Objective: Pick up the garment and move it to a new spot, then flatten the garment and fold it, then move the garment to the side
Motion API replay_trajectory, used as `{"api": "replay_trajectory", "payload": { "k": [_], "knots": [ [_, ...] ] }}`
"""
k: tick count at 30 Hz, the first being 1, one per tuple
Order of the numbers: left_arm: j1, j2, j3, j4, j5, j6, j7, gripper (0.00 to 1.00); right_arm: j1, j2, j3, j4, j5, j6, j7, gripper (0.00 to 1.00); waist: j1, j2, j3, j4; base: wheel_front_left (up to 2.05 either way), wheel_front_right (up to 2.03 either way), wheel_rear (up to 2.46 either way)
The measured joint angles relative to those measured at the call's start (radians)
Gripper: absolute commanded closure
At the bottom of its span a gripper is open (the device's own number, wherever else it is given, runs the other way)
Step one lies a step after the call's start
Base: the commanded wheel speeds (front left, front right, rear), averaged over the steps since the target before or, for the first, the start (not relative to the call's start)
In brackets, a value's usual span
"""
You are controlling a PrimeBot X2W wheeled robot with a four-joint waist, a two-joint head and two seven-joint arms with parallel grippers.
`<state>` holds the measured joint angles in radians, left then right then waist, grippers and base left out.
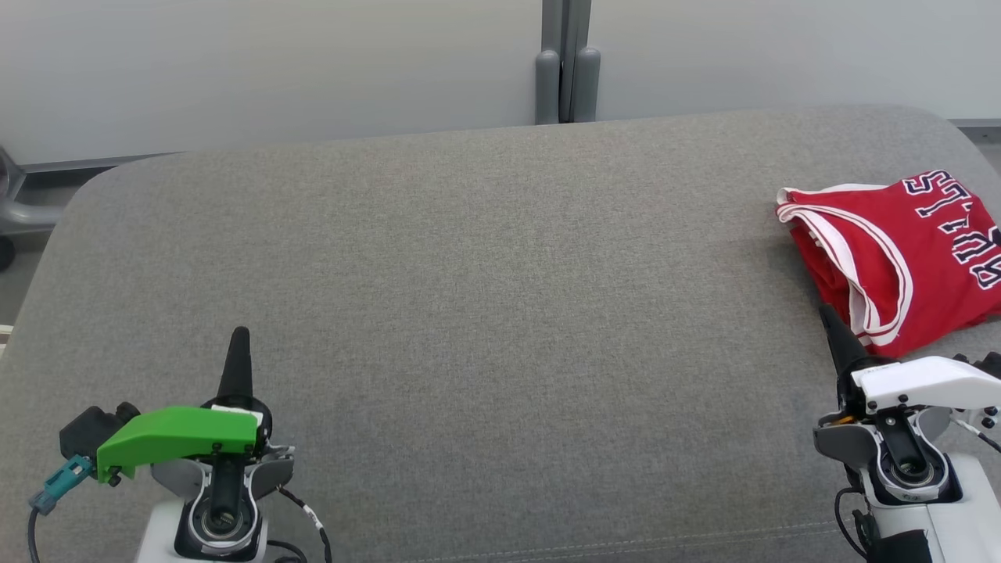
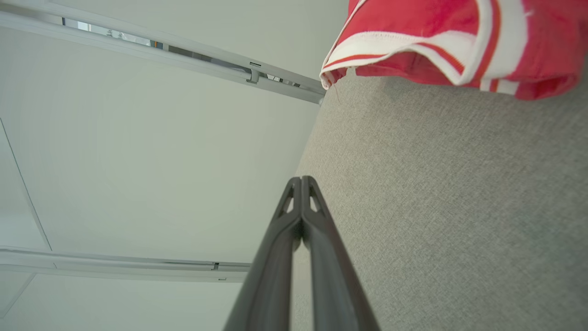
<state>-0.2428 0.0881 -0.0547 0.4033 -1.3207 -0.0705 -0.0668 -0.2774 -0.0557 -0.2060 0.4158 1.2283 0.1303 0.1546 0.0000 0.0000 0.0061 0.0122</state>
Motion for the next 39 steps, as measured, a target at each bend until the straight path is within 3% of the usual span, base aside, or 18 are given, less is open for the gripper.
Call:
{"api": "replay_trajectory", "payload": {
  "k": [39],
  "knots": [
    [-0.081, -0.037, 0.063, 0.060, -0.283, -0.054, 0.046, 1.00, -0.103, -0.013, -0.034, 0.109, 0.309, 0.000, 0.074, 1.00, 0.0000, 0.0000, 0.007, -0.011, 0.00, 0.00, 0.00]
  ]
}}
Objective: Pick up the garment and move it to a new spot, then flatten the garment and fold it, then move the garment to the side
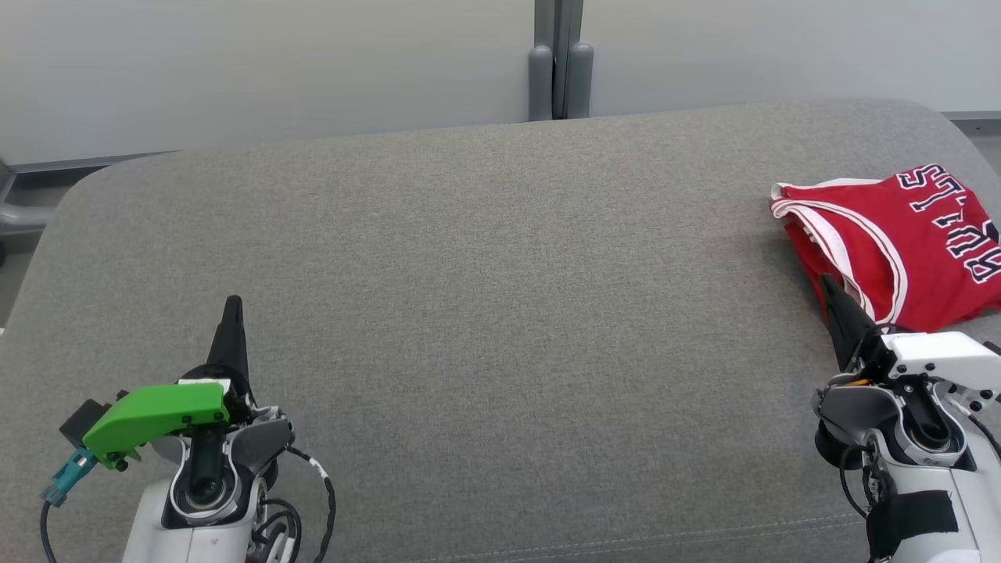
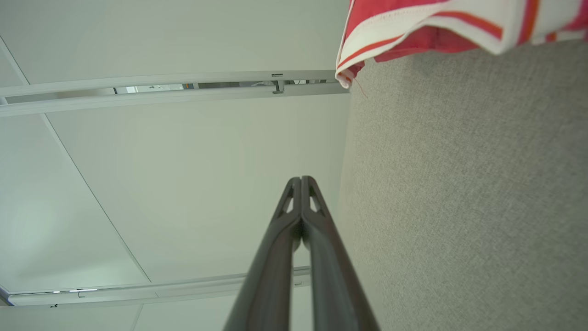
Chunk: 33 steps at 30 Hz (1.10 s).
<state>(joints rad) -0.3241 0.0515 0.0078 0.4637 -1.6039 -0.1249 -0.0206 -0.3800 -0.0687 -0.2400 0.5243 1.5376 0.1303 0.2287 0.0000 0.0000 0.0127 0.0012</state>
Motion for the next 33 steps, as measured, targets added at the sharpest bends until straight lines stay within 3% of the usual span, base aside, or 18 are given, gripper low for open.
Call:
{"api": "replay_trajectory", "payload": {
  "k": [33],
  "knots": [
    [-0.009, -0.002, 0.004, 0.003, -0.016, -0.006, 0.002, 1.00, -0.012, -0.002, 0.000, 0.006, 0.019, 0.000, 0.003, 1.00, 0.0000, 0.0000, 0.000, -0.001, 0.00, 0.00, 0.00]
  ]
}}
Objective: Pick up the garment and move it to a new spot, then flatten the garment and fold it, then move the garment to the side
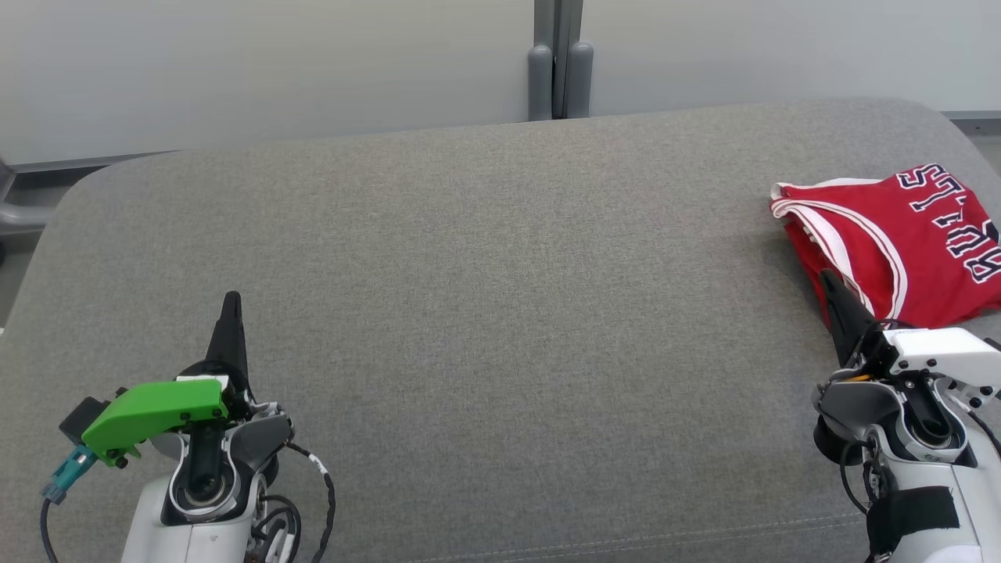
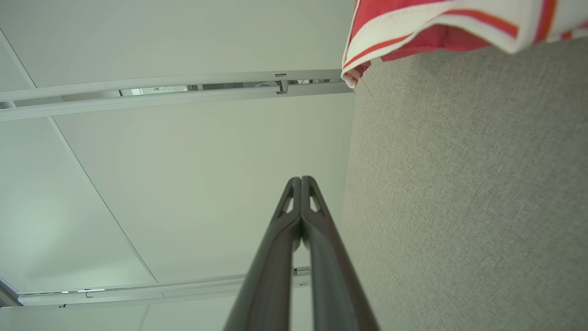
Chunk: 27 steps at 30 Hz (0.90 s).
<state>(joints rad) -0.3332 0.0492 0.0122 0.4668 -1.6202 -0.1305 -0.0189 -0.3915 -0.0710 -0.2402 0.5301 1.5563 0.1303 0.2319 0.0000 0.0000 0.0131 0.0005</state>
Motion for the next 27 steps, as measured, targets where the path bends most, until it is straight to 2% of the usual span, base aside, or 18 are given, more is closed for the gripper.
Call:
{"api": "replay_trajectory", "payload": {
  "k": [27],
  "knots": [
    [0.000, 0.000, 0.000, 0.000, 0.000, 0.000, 0.000, 1.00, 0.000, -0.001, 0.002, 0.000, 0.001, 0.000, 0.000, 1.00, 0.0000, 0.0000, 0.000, 0.000, 0.00, 0.00, 0.00]
  ]
}}
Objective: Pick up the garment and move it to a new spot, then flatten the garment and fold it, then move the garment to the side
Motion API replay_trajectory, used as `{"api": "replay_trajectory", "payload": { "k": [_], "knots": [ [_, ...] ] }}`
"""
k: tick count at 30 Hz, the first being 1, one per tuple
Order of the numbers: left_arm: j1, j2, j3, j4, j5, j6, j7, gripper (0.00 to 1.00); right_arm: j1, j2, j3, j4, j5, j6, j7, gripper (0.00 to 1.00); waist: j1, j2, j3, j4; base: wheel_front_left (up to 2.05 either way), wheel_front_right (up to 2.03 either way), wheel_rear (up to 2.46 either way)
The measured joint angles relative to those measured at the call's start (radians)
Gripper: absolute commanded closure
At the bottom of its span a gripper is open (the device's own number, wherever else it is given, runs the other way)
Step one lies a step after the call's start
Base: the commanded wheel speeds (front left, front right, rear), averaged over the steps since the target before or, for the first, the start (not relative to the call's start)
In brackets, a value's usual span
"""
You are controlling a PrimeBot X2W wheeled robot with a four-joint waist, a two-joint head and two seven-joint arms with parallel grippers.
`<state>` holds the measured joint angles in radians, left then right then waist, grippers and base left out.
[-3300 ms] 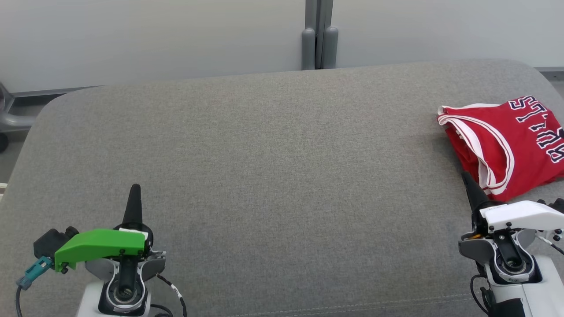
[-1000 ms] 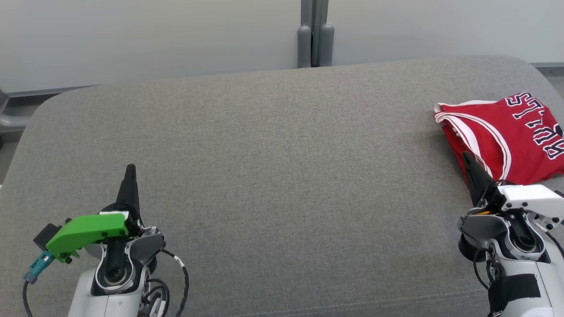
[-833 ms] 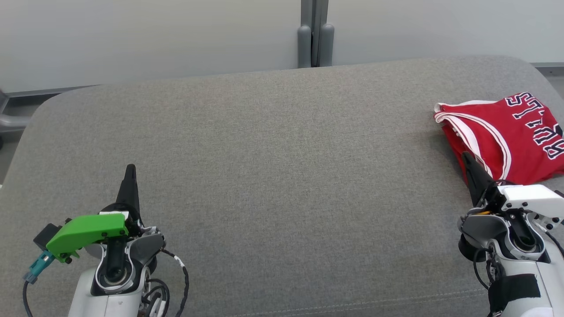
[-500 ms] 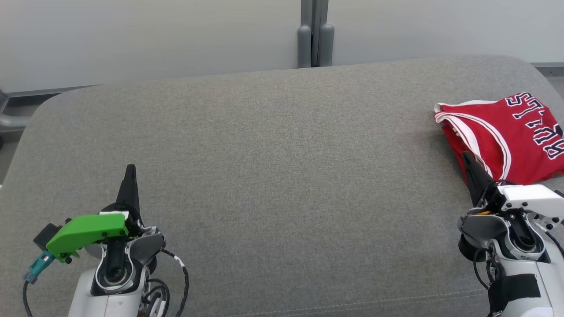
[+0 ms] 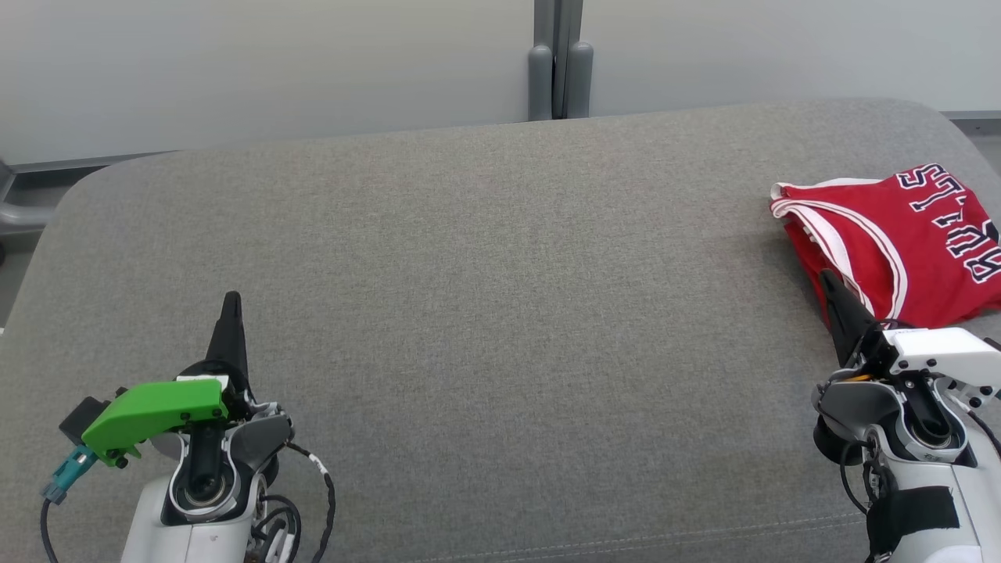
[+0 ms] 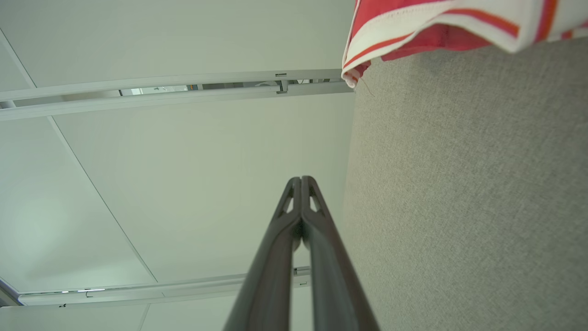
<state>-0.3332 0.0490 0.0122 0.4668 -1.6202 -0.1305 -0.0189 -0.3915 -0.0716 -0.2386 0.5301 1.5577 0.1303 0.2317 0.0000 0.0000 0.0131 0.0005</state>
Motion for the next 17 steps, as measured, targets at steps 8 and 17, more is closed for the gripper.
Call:
{"api": "replay_trajectory", "payload": {
  "k": [8, 17],
  "knots": [
    [0.000, 0.000, 0.000, 0.000, 0.000, 0.000, 0.000, 1.00, 0.000, 0.000, 0.000, 0.000, 0.000, 0.000, 0.000, 1.00, 0.0000, 0.0000, 0.000, 0.000, 0.00, 0.00, 0.00],
    [0.000, 0.000, 0.000, 0.000, 0.000, 0.000, 0.000, 1.00, 0.000, -0.001, 0.001, 0.000, 0.000, 0.000, 0.000, 1.00, 0.0000, 0.0000, 0.000, 0.000, 0.00, 0.00, 0.00]
  ]
}}
